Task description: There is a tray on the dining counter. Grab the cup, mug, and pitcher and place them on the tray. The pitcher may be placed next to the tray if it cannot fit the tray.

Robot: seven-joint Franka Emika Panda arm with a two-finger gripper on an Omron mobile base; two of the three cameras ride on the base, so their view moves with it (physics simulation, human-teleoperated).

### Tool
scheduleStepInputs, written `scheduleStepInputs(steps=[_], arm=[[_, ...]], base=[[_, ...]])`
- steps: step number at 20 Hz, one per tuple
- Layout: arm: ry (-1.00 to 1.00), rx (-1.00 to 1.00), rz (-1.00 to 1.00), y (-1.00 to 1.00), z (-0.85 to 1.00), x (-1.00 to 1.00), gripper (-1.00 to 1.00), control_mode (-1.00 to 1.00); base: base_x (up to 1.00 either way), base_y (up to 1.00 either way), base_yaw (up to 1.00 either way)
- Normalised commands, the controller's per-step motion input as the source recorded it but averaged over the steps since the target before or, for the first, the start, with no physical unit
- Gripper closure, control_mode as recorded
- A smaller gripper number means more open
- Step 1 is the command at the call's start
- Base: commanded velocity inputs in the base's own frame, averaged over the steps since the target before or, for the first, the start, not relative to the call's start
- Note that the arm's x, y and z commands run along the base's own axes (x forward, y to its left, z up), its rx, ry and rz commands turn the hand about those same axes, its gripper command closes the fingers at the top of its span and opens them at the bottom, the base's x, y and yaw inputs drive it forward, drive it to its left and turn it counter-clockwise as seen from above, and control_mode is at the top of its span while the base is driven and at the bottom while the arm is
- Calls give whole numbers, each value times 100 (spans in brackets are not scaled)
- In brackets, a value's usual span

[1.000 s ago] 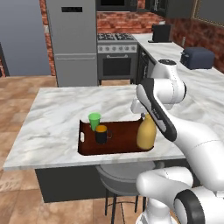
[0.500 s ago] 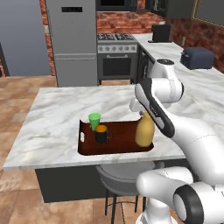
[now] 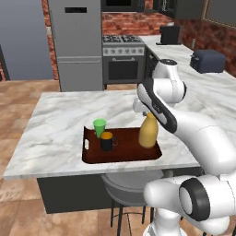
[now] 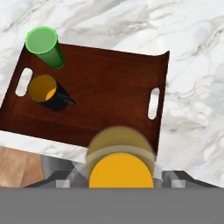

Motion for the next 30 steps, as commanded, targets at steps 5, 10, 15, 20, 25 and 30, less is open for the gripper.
scheduleStepInputs(steps=[5, 10, 15, 20, 25, 30], arm=[[0, 0, 0, 1, -3, 47, 100, -100], [0, 0, 0, 6, -17, 43, 100, -100], [0, 0, 0, 5, -14, 31, 100, -100], [0, 0, 0, 0, -16, 3, 100, -100], [0, 0, 0, 0, -35, 0, 100, -100], [0, 0, 0, 0, -33, 1, 100, -100]], base=[[0, 0, 0], [0, 0, 0], [0, 0, 0], [0, 0, 0], [0, 0, 0], [0, 0, 0]])
